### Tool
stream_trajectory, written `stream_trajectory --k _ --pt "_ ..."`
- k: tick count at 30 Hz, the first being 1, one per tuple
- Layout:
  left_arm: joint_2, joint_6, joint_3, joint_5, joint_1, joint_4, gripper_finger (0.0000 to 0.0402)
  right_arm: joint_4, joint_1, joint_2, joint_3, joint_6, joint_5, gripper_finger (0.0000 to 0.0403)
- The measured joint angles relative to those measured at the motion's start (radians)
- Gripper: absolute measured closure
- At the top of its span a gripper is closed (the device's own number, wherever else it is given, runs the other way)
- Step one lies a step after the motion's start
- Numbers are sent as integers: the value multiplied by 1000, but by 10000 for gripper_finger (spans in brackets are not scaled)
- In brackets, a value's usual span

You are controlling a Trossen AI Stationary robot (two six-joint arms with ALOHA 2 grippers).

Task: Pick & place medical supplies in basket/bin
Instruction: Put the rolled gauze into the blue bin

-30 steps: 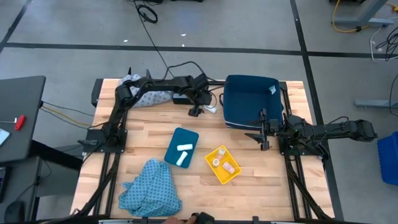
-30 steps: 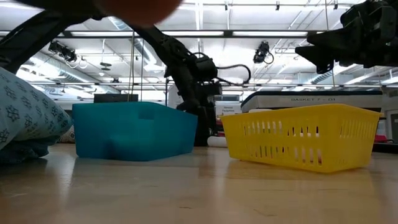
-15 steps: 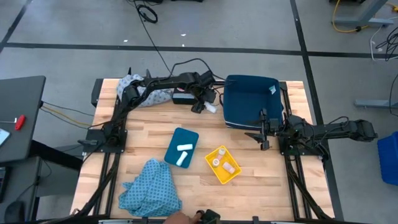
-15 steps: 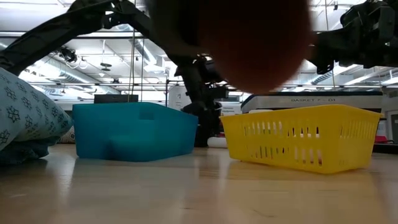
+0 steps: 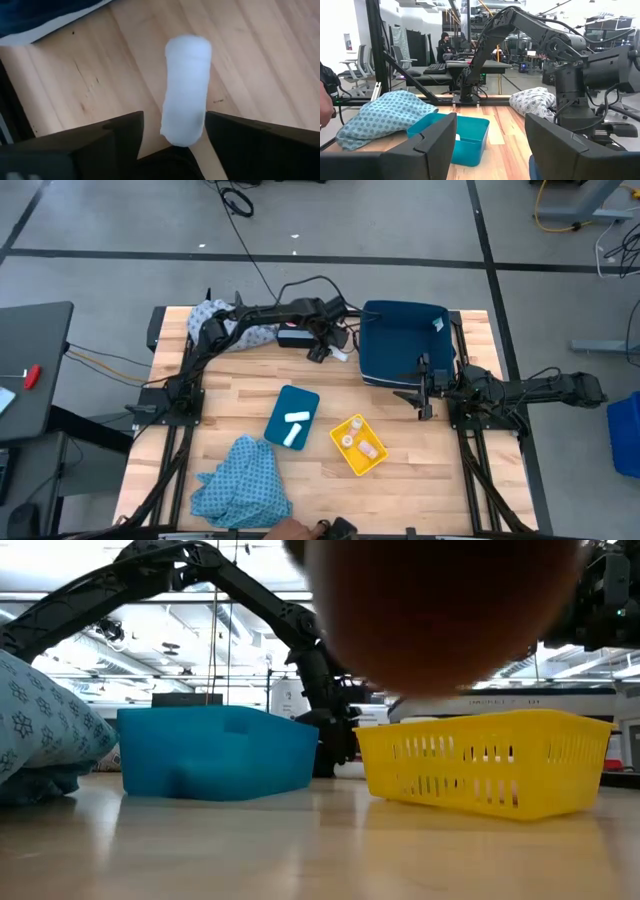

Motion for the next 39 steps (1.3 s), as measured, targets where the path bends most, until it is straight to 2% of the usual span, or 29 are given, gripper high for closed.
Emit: stream_trajectory --k 3,12,15,18,24,29,34,39 --pt "0 29 0 -22 -13 -3 229 0 0 0 0 6 0 160" --pt "-3 81 15 -139 -49 -16 388 0 0 0 0 8 0 160" --pt "-3 83 15 -159 -47 -20 397 0 0 0 0 8 0 160" --pt "-3 77 14 -134 -41 -42 398 0 0 0 0 6 0 160" --pt "-3 82 14 -31 -21 -64 389 0 0 0 0 9 -1 160" --pt "-4 47 15 -38 -31 -67 354 0 0 0 0 23 -1 160" --pt "-7 -45 29 -38 -55 -37 288 0 0 0 0 24 -1 160" --pt "-10 -178 66 -9 -69 -28 195 0 0 0 0 24 -1 160"
